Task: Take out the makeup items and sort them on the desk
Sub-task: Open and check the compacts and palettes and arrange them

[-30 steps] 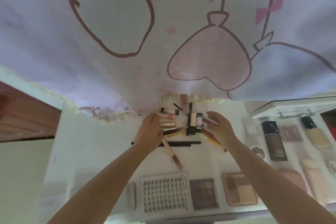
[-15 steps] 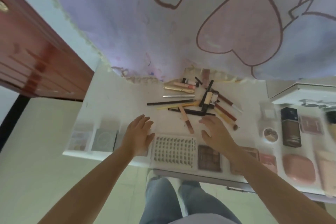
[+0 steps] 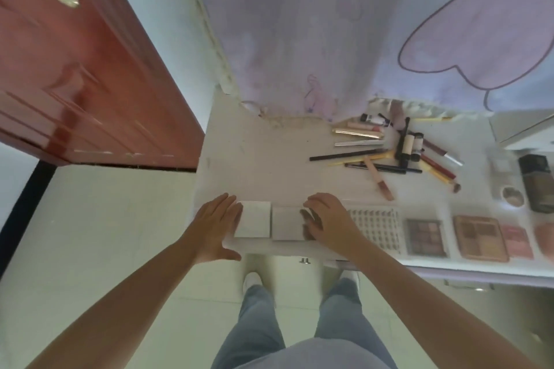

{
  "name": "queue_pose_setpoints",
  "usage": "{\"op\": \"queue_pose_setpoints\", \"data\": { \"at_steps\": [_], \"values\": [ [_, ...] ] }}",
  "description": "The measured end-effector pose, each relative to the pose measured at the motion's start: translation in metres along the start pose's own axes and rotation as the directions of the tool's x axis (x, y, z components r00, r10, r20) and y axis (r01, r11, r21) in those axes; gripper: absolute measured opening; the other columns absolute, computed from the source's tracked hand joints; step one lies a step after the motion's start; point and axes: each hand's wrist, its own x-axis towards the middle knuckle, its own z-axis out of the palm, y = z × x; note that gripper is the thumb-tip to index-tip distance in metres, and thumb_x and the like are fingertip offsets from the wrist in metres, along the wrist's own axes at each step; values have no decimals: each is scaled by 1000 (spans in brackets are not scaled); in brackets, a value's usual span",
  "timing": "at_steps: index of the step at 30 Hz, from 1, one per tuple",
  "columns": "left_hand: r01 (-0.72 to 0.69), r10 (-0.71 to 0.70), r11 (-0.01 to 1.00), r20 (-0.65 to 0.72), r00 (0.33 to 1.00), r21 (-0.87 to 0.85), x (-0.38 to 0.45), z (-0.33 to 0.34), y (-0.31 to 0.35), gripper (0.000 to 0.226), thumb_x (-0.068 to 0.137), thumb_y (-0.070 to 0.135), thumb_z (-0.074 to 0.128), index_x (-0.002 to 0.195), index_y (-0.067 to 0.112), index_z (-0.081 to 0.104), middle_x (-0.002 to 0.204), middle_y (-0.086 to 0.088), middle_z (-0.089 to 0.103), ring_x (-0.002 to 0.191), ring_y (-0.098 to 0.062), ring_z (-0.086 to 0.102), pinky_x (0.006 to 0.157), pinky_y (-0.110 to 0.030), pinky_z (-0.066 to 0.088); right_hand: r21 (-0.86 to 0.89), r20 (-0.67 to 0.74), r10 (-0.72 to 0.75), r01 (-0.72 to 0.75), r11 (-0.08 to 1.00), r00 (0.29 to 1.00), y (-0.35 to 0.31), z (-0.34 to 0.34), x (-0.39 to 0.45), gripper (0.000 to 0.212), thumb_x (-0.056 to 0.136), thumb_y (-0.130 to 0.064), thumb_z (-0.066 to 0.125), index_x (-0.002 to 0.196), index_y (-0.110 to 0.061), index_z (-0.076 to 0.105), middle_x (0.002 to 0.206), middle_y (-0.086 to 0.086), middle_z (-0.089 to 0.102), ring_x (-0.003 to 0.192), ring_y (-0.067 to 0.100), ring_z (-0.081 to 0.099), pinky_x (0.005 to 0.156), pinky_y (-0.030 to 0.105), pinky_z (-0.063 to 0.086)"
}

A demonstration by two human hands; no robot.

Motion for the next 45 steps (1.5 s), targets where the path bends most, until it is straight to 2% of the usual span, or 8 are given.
{"op": "queue_pose_setpoints", "data": {
  "at_steps": [4, 9, 14, 17, 19, 28, 38, 45],
  "values": [
    [-60, 58, 998, -66, 996, -30, -9, 3, -34, 128, 14, 67, 80, 119, 5, 40, 109, -15, 67, 95, -32, 68, 71, -42, 56, -68, 56, 27, -23, 997, 998, -36, 31, 9, 25, 55, -4, 78, 78, -1, 67, 76, 13, 68, 71, 29, 67, 69, 35, 56],
    [-44, 41, 995, -33, 999, -85, -17, -4, -51, 100, 74, 43, 68, 145, 14, 4, 150, -5, 17, 139, -24, 17, 111, -34, 22, -168, 140, 14, 10, 986, 990, -69, 60, 22, 40, 39, -14, 85, 72, -5, 65, 72, 9, 66, 69, 29, 66, 66, 37, 58],
    [-52, 53, 982, 1, 999, -182, -17, -4, -57, 87, 76, 32, 69, 143, 7, 18, 143, -7, 25, 133, -23, 23, 109, -27, 28, -240, 184, 8, 37, 970, 983, -91, 77, 24, 46, 39, -25, 84, 72, -10, 55, 86, 11, 62, 84, 32, 63, 73, 43, 56],
    [-37, 32, 949, -21, 999, -312, -15, -8, -56, 84, 74, 29, 70, 141, 7, 23, 139, -8, 29, 130, -22, 26, 106, -25, 29, -246, 228, 74, -16, 969, 971, -103, 76, 31, 48, 67, -25, 75, 106, -5, 55, 127, 13, 47, 127, 27, 38, 105, 41, 29],
    [-29, 18, 912, -31, 999, -409, -16, -11, -53, 87, 73, 28, 72, 142, 7, 23, 140, -9, 29, 130, -22, 26, 106, -25, 28, -265, 267, 134, -61, 962, 954, -104, 77, 32, 56, 75, -30, 68, 122, -8, 47, 140, 7, 34, 136, 21, 23, 110, 36, 17],
    [-74, 93, 863, 13, 996, -500, -11, -28, -39, 93, 75, 26, 72, 145, 7, 14, 150, -7, 16, 140, -20, 14, 113, -25, 17, -24, 225, 289, -291, 956, 931, -100, 63, 32, 64, 77, -26, 69, 132, -11, 41, 133, 4, 47, 114, 16, 47, 93, 23, 36],
    [-31, 86, 788, 60, 994, -615, -11, -20, -36, 95, 78, 17, 70, 146, 5, 5, 153, -7, 11, 141, -19, 16, 115, -25, 18, -200, 289, 241, -188, 962, 926, -99, 59, 33, 52, 81, -29, 62, 127, -10, 45, 153, -1, 20, 139, 16, 21, 110, 24, 22],
    [41, 88, 580, 112, 990, -814, -17, -21, -40, 87, 75, -2, 69, 144, 7, 16, 111, -8, 49, 95, -17, 51, 80, -21, 46, -277, 298, 211, -127, 952, 931, -98, 60, 31, 63, 83, -35, 59, 138, -14, 33, 154, 2, 14, 140, 18, 17, 112, 30, 20]
  ]
}}
